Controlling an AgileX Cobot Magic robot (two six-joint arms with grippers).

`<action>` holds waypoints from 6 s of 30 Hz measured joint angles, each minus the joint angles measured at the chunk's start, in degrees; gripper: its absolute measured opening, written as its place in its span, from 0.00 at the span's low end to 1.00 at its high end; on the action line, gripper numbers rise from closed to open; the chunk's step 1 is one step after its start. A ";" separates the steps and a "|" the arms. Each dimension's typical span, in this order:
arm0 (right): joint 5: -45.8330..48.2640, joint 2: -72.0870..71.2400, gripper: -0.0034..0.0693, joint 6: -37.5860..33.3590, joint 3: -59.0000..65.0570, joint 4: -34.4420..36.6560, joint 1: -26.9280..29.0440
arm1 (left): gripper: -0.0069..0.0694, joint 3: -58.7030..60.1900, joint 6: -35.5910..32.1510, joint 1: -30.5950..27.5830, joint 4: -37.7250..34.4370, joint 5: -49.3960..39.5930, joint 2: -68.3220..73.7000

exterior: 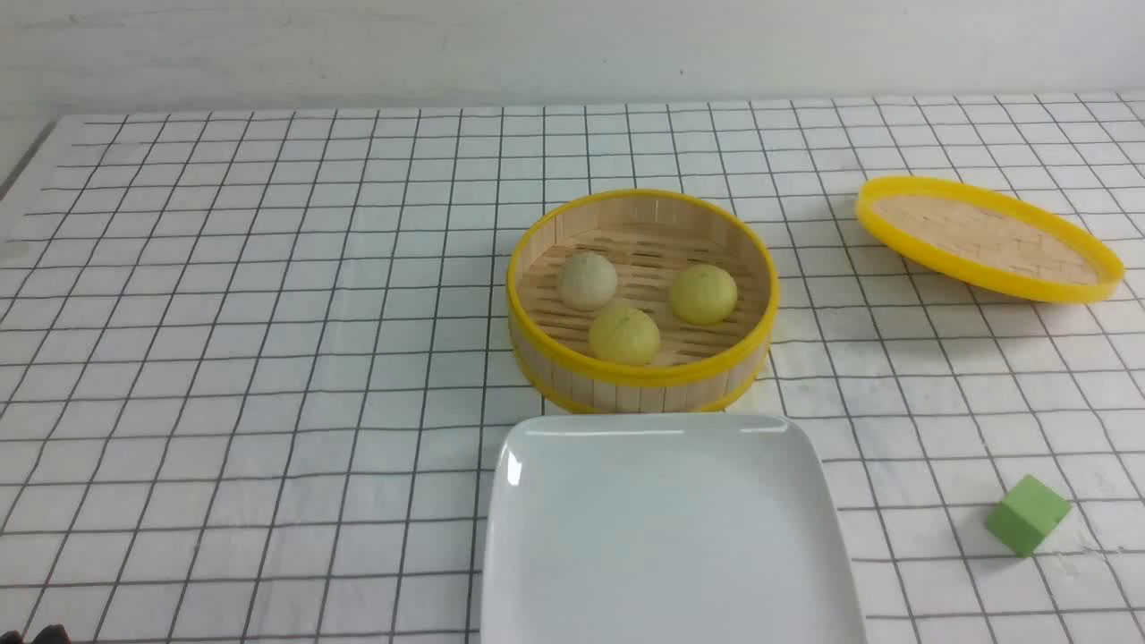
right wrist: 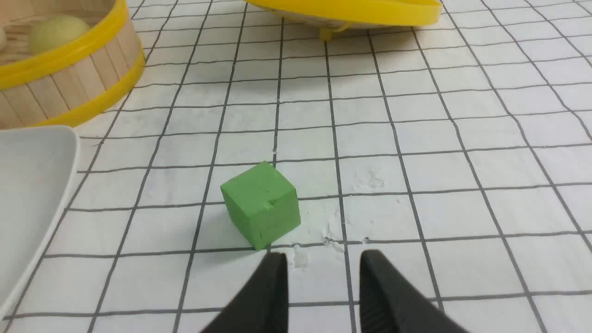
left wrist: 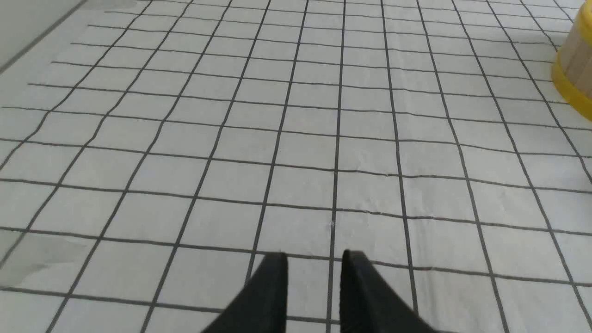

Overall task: Put the steamed buns into the plate on the white-black tablecloth.
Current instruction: 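Reach toward a bun in the bamboo steamer with the right gripper, then move the steamed bun from the bamboo steamer onto the white plate with the right gripper, then reach into the bamboo steamer and grasp a bun with the left gripper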

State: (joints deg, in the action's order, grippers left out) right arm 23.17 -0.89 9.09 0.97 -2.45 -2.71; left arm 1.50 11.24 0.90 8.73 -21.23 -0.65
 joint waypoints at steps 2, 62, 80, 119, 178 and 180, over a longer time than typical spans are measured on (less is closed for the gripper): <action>0.00 0.00 0.38 0.00 0.00 0.00 0.00 | 0.35 0.00 0.00 0.00 0.00 0.00 0.00; -9.28 2.36 0.21 9.03 -12.37 33.81 0.00 | 0.35 -12.08 12.38 0.00 -42.46 6.51 0.65; 30.44 68.00 0.18 -12.08 -51.25 22.57 -8.04 | 0.09 -34.65 -16.93 0.00 -39.59 -26.40 54.91; 30.82 96.32 0.06 -5.13 -86.63 5.48 -28.61 | 0.35 -34.84 -18.41 0.00 -41.57 -23.93 55.96; 27.02 54.16 0.05 4.53 -41.03 1.74 -33.74 | 0.58 -113.01 0.26 31.16 -13.61 -32.20 127.50; 26.71 54.16 0.05 4.53 -41.03 1.74 -33.74 | 0.52 -113.01 0.37 31.17 -14.50 -32.04 128.49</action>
State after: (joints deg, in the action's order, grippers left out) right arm 49.88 53.27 13.62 -40.06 -0.71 -36.45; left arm -111.51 11.61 32.08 -5.77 -53.27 127.83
